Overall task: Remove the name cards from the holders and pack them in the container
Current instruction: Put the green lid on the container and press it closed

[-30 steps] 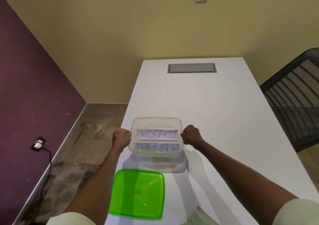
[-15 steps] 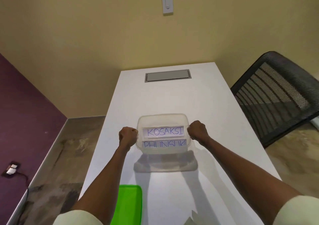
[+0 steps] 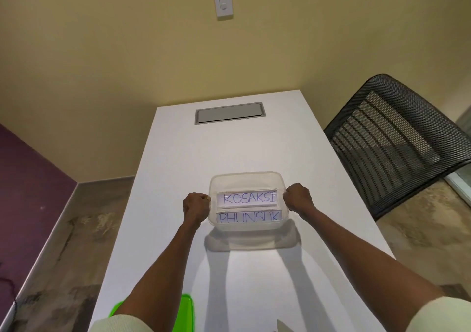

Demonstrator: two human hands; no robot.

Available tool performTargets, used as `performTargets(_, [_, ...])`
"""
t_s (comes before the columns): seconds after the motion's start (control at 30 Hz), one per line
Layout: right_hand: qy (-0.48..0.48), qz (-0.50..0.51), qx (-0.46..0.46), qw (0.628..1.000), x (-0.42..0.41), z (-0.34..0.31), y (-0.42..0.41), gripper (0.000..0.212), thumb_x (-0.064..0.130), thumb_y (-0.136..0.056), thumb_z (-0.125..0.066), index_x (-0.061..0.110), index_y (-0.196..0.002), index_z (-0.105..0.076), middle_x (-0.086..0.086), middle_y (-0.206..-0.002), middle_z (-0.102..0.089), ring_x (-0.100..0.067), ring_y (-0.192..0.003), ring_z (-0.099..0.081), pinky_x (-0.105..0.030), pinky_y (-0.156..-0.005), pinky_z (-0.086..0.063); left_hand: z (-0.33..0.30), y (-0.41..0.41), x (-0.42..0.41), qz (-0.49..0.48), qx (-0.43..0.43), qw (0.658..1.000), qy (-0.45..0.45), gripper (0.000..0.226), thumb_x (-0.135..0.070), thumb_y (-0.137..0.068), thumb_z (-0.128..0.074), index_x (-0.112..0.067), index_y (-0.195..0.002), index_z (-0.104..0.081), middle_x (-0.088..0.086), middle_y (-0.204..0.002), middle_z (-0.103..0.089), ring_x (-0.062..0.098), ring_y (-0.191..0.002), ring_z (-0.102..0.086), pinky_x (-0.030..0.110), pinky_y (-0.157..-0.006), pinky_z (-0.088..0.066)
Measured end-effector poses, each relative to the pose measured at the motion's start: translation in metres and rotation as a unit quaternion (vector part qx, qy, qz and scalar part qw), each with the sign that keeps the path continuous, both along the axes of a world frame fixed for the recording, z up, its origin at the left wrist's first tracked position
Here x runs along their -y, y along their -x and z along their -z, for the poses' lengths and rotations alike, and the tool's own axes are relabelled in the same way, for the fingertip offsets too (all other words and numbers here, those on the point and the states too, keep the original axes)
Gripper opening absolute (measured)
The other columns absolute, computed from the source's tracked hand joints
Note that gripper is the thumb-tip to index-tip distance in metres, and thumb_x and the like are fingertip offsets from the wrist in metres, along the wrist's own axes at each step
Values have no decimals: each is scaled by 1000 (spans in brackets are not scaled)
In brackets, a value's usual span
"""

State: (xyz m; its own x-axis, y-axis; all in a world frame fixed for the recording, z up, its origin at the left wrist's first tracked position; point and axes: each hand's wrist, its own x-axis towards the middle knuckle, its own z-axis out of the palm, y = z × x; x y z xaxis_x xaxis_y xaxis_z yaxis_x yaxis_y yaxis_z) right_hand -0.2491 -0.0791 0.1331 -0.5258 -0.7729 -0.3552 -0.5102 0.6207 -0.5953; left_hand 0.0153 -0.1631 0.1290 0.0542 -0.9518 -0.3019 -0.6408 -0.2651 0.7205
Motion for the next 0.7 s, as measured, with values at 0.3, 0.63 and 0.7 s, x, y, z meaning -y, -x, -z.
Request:
performTargets(0.3, [-26,7,-3,1000,16,23,4,31,3,-81,-45,12,-53,-36,-7,-55,-44,-29,-67,-53,-26,-62,-39,25,6,19,11,17,1000,-12,24,-9,-91,-56,2,-83,-75,20,-83,-73,25,-69,-61,37,-74,-56])
performTargets(0.63, [-59,-6,-20,998,26,41,9,34,3,-83,-46,12,-54,-32,-5,-55,-36,-28,-69,-46,-27,-63,-35,47,10,25,12,22,999,-34,25,-9,-91,-55,4,-81,-73,18,-81,-70,24,-70,-57,35,-69,-52])
performTargets(0.7, [-67,-9,-20,997,26,44,8,33,3,-83,-47,12,-54,-34,-5,-55,-38,-29,-69,-47,-27,-63,-35,51,10,24,11,24,999,-38,25,-10,-91,-55,4,-81,-73,18,-82,-71,24,-70,-56,29,-67,-46])
